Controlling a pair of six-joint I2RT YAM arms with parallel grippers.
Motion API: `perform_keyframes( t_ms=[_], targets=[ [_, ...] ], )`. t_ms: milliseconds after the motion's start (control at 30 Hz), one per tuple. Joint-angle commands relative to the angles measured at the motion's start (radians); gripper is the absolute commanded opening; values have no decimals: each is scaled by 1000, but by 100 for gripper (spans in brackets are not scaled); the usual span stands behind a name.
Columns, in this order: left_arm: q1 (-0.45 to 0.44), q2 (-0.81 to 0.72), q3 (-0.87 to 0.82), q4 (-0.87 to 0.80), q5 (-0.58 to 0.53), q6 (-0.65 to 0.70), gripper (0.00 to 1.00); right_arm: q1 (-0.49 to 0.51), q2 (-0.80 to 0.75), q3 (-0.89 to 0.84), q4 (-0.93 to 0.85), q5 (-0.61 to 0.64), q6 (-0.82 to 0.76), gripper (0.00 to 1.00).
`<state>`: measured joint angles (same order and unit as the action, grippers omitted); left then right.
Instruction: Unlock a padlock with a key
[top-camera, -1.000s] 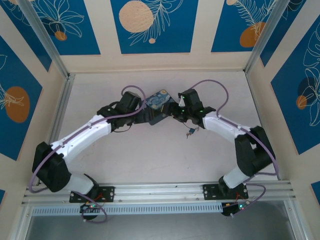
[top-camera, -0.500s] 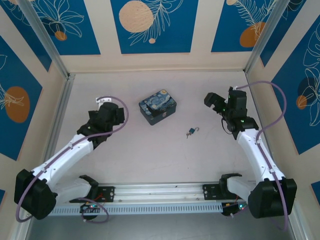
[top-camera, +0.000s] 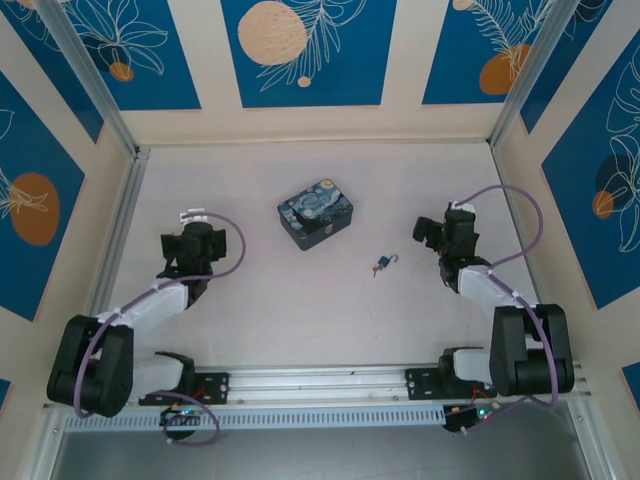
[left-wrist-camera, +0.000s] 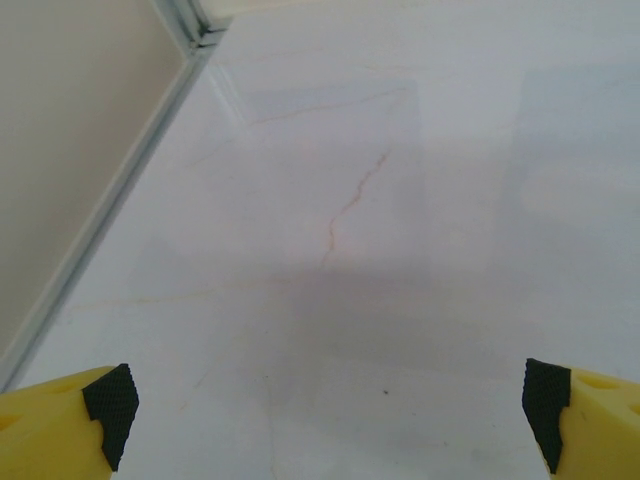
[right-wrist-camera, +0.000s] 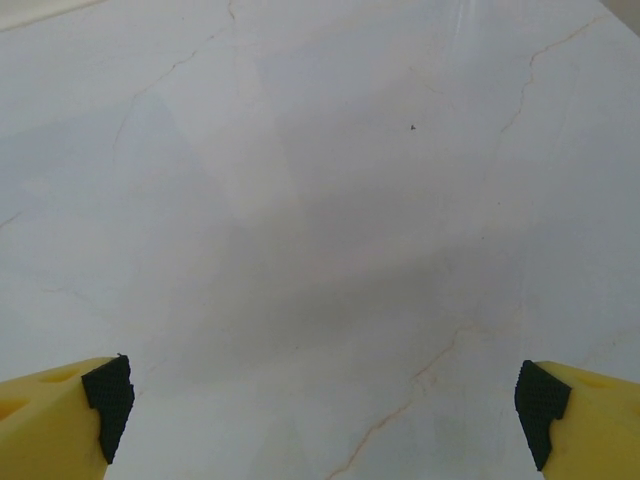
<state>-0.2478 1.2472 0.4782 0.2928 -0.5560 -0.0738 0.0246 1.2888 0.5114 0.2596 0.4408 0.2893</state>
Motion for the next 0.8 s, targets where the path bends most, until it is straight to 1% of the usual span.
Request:
perform_keyframes(
  t_ms=[0, 67, 100, 133, 167, 200, 267, 300, 333, 367, 400, 433, 467, 500, 533, 600, 633, 767],
  targets=[
    [31, 43, -70, 295, 80, 98, 100, -7, 44, -69, 311, -15, -93, 100],
    [67, 83, -85, 366, 143, 95, 100, -6, 81, -117, 428, -52, -93, 100],
    [86, 107, -98, 413, 181, 88, 100, -8, 106, -153, 530, -94, -101, 100],
    [100, 129, -106, 449, 207, 88, 100, -1, 146, -182, 623, -106, -115, 99],
    [116, 154, -107, 479, 239, 86, 100, 1, 168, -190, 678, -149, -141, 100],
    [128, 179, -108, 507, 267, 85, 100, 5, 173, -174, 630, -191, -158, 99],
    [139, 251, -108, 572, 317, 90, 100, 10, 267, -167, 751, -219, -179, 100],
    [139, 297, -106, 615, 344, 106, 100, 3, 230, -122, 619, -251, -179, 100],
    [145, 306, -94, 602, 361, 105, 100, -16, 231, -95, 532, -296, -176, 99],
    [157, 285, -84, 543, 391, 97, 100, -27, 251, -111, 608, -320, -167, 99],
    [160, 299, -87, 577, 395, 97, 100, -25, 234, -100, 555, -315, -171, 99],
    [164, 293, -79, 547, 403, 94, 100, -25, 237, -99, 553, -313, -172, 99],
    [165, 296, -82, 557, 406, 95, 100, -23, 243, -104, 579, -309, -172, 99],
    [165, 295, -81, 553, 405, 95, 100, -23, 234, -98, 547, -309, -173, 99],
    [166, 295, -83, 557, 406, 95, 100, -20, 240, -104, 570, -304, -176, 99],
    [166, 293, -85, 557, 406, 95, 100, 15, 235, -119, 590, -233, -194, 99],
    [166, 293, -84, 557, 405, 95, 100, 20, 239, -122, 608, -226, -197, 99],
    [165, 294, -82, 555, 406, 95, 100, -1, 233, -111, 574, -271, -188, 99]
  ],
)
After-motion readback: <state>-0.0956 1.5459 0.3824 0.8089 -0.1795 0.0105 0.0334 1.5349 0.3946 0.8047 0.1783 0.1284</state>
